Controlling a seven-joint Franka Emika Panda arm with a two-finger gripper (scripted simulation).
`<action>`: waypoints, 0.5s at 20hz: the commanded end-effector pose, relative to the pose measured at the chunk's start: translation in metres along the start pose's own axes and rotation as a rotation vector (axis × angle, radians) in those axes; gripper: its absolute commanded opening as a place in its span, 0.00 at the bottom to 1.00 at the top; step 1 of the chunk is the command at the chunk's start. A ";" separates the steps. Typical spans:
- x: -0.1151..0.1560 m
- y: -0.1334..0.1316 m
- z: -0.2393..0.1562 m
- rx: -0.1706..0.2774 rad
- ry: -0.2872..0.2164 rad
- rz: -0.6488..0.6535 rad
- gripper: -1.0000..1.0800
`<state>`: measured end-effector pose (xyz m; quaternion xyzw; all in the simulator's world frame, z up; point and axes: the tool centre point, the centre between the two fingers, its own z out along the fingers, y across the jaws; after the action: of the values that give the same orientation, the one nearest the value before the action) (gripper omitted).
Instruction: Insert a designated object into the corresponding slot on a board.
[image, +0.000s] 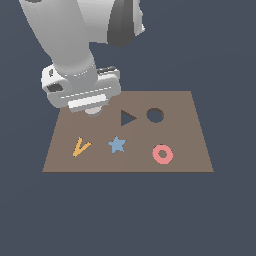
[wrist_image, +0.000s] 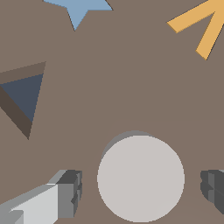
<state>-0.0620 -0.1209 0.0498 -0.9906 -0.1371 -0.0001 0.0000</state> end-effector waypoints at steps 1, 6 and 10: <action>0.000 0.000 0.001 0.000 0.000 0.000 0.96; 0.000 0.000 0.015 0.000 0.000 0.000 0.96; 0.000 0.000 0.020 0.000 0.000 0.000 0.96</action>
<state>-0.0623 -0.1204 0.0314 -0.9906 -0.1371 0.0005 0.0002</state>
